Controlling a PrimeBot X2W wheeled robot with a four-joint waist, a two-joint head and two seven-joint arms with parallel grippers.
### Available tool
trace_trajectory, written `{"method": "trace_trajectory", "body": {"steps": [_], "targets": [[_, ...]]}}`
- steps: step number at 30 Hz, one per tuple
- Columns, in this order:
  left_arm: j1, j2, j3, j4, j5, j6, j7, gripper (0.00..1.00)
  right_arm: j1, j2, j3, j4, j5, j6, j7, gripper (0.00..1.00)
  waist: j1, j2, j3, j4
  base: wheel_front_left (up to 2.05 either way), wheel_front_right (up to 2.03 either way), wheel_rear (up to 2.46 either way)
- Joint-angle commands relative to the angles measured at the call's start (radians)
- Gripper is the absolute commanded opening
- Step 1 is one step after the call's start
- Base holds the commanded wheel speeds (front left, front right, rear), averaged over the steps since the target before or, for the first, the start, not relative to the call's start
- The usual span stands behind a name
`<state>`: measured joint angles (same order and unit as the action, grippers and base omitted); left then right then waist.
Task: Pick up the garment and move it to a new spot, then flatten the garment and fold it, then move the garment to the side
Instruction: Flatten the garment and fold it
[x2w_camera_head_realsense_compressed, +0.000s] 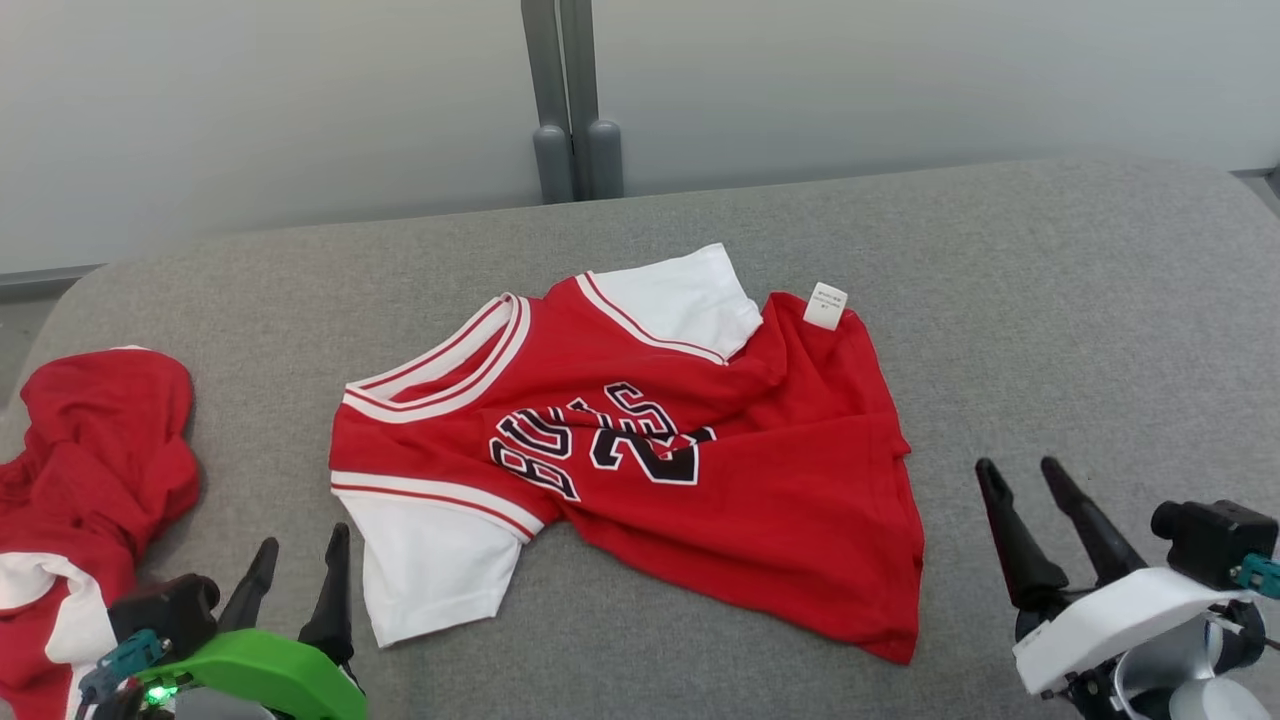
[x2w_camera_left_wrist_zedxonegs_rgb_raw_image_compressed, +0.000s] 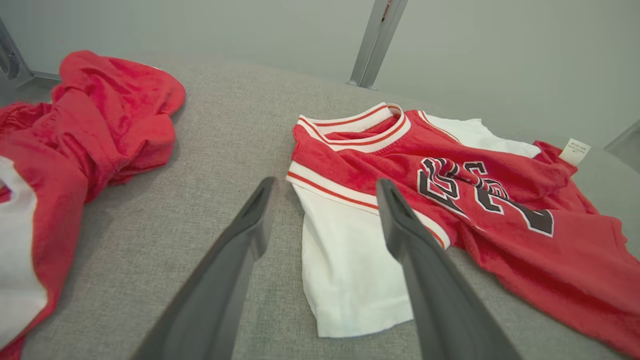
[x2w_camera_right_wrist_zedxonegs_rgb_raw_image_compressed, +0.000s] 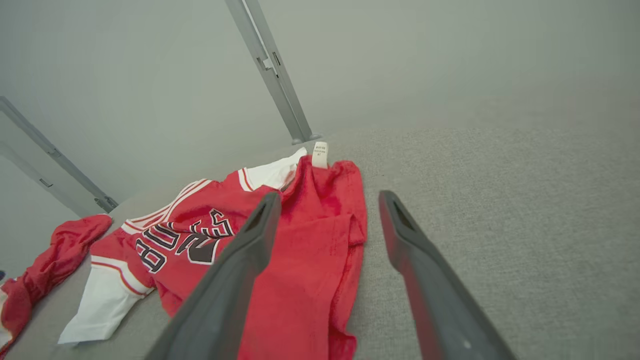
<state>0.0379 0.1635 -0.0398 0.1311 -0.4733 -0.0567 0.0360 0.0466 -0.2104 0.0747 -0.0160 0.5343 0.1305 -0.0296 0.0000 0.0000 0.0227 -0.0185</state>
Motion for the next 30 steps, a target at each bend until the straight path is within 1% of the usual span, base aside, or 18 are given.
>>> {"method": "trace_trajectory", "body": {"steps": [1,5,7,10,13,17,23,30], "targets": [[-0.006,-0.004,0.0,-0.012,-0.023,0.008,0.044,1.0,0.018,-0.018,0.023,-0.005,0.029,0.0,0.04,1.0,0.0,0.0,0.011,0.0,0.0,0.0,0.0],[0.0,-0.002,-0.008,-0.046,-0.069,0.02,0.151,1.0,0.039,-0.048,0.079,-0.007,0.086,0.0,0.13,1.0,0.0,0.0,0.031,0.002,0.0,0.0,0.0],[0.006,0.005,-0.015,-0.053,-0.073,0.025,0.197,1.0,0.044,-0.054,0.114,-0.002,0.108,0.0,0.168,1.0,0.0,0.0,0.042,0.002,0.0,0.0,0.0],[0.014,0.014,-0.026,-0.049,-0.081,0.036,0.259,1.0,0.051,-0.065,0.144,0.024,0.114,0.0,0.216,1.0,0.0,0.0,0.055,0.003,0.0,0.0,0.0],[0.012,0.019,-0.038,-0.045,-0.088,0.041,0.303,1.0,0.049,-0.053,0.153,0.054,0.108,0.001,0.261,1.0,0.0,0.0,0.069,0.004,0.0,0.0,0.0],[0.01,0.02,-0.049,-0.045,-0.095,0.043,0.331,1.0,0.057,-0.034,0.14,0.087,0.09,0.001,0.311,1.0,0.0,0.0,0.079,0.006,0.0,0.0,0.0],[-0.006,0.02,-0.059,-0.037,-0.1,0.037,0.339,1.0,0.057,-0.017,0.111,0.102,0.043,0.001,0.361,1.0,0.0,0.0,0.094,0.006,0.0,0.0,0.0],[-0.042,0.016,-0.071,0.02,-0.114,0.022,0.345,1.0,0.043,0.013,0.11,0.111,0.018,0.001,0.375,1.0,0.0,0.0,0.105,0.004,0.0,0.0,0.0]]}}
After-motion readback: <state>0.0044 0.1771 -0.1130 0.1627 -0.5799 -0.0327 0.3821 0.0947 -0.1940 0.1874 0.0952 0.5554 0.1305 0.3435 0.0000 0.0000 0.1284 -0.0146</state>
